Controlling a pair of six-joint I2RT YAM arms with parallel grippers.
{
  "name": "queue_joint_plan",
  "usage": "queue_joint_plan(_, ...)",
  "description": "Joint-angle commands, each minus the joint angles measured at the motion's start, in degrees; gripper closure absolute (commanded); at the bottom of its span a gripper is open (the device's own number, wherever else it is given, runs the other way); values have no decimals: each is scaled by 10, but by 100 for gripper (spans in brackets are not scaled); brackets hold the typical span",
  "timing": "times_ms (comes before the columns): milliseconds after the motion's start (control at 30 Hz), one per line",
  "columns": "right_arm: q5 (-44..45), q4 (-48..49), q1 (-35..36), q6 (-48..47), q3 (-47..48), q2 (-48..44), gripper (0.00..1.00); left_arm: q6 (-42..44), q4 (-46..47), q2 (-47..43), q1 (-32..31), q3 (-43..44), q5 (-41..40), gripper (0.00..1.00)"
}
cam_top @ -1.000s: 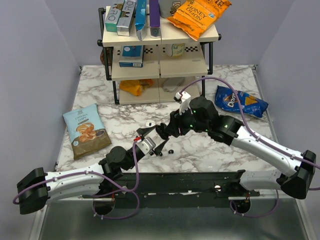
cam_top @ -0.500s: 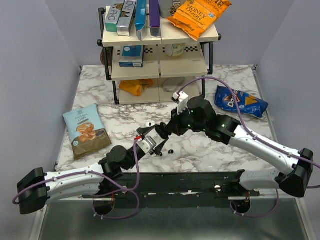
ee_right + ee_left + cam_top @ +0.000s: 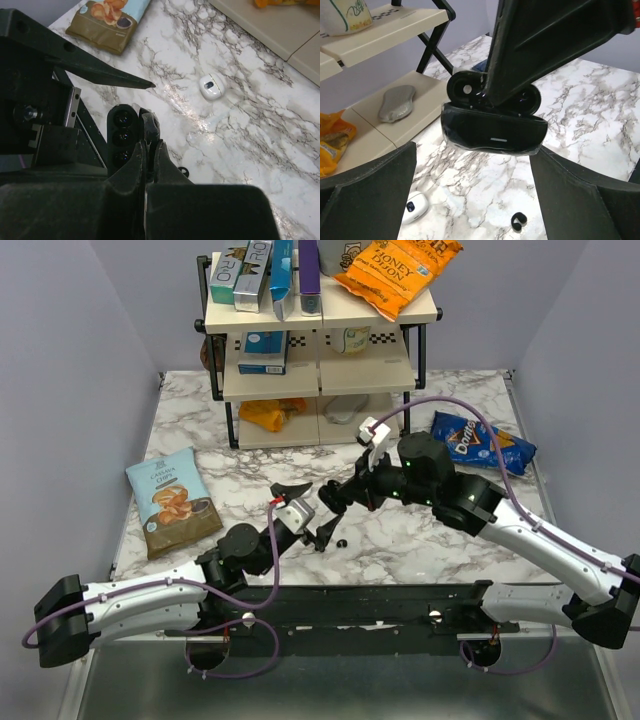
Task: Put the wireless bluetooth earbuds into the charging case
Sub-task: Adjust the charging case.
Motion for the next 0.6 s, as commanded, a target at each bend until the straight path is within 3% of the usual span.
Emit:
queue_joint_plan(0, -19, -13, 2, -29, 11, -32, 99, -23, -32, -6, 5, 28, -22, 1)
queue_joint_plan(133, -7, 3, 2, -60, -12, -66, 99, -50, -76, -44, 22, 40, 60, 1)
queue_joint_plan(233, -10, 39, 3, -107, -52, -112, 99, -100, -125, -82, 72, 55, 217, 1)
queue_joint_plan(267, -17, 59, 2, -126, -63, -126, 99, -115, -131, -92, 113, 60, 313, 1)
queue_joint_plan(333, -31, 61, 3, -146, -76, -152, 99, -165, -133, -94, 153, 73, 395, 1)
queue_joint_plan(400, -37, 52, 3, -167, -73, -161, 99, -193, -125, -81, 199, 84, 505, 1)
queue_joint_plan(500, -45, 43, 9, -179, -65, -156, 99, -231, -107, -32, 217, 116, 618, 2)
queue_joint_plan(567, -39, 37, 15, -185, -55, -144, 99, -239, -104, 13, 217, 144, 655, 5)
